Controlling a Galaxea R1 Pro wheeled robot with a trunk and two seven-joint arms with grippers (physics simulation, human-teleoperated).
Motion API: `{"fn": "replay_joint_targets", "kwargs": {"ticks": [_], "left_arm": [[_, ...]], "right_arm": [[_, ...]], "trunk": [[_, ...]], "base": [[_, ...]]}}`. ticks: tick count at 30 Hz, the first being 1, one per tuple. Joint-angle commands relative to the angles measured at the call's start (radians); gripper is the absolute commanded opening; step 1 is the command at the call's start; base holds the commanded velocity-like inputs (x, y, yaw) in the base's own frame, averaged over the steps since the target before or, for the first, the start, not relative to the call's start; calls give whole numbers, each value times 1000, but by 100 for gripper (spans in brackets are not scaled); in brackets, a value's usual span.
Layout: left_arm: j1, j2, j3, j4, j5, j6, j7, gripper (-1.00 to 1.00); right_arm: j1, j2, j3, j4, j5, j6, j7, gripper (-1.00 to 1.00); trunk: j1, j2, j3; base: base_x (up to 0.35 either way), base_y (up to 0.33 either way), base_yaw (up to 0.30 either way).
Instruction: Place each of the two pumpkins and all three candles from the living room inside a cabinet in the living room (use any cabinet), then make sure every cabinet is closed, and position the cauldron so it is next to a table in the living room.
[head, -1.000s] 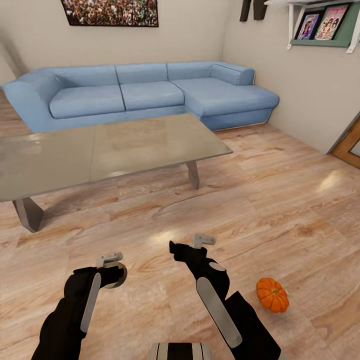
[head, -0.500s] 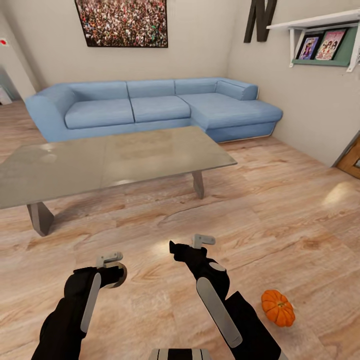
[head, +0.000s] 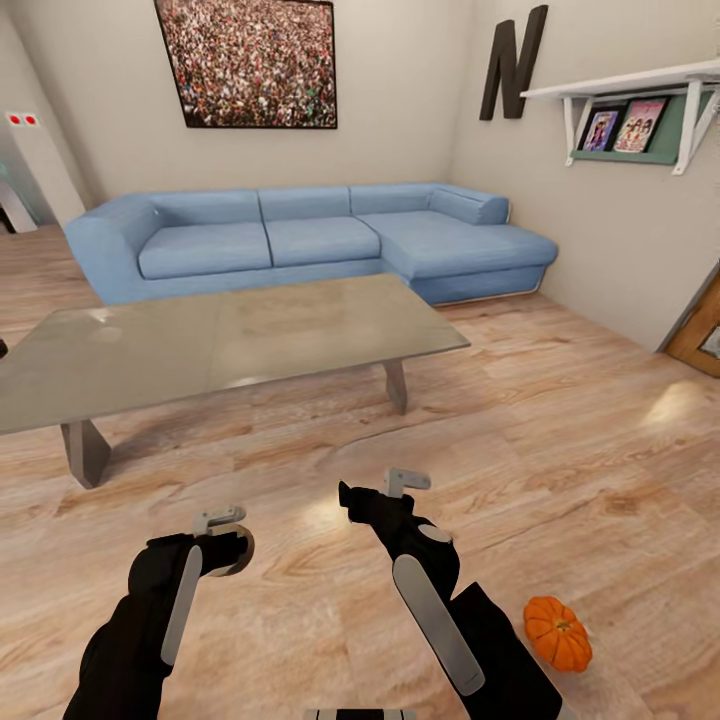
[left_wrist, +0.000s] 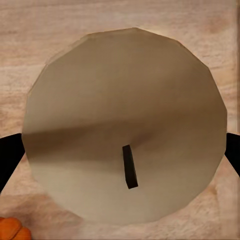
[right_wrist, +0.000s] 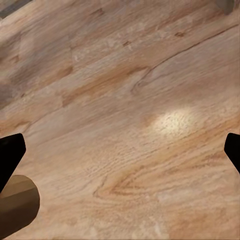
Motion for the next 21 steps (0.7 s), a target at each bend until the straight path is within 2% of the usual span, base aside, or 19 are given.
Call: {"fn": "replay_joint_targets", "kwargs": {"ticks": [1,11,21], "left_arm": [[-1,-1,1,-1,2,4,3,-100],[-1,-1,0,1,3,4,3,-100],[-1,-1,0,1,3,4,4,-100]], "right_arm": [[-1,0,1,-1,-8,1,-9,100],[-1,-1,1,-1,-9,0,-8,100],[-1,0,1,-1,-16,2,-8,100]], "trunk": [[-1,0,3],[-5,2,41],[-10,5,65]], "base": [[0,0,0],[0,0,0],[0,0,0]]}}
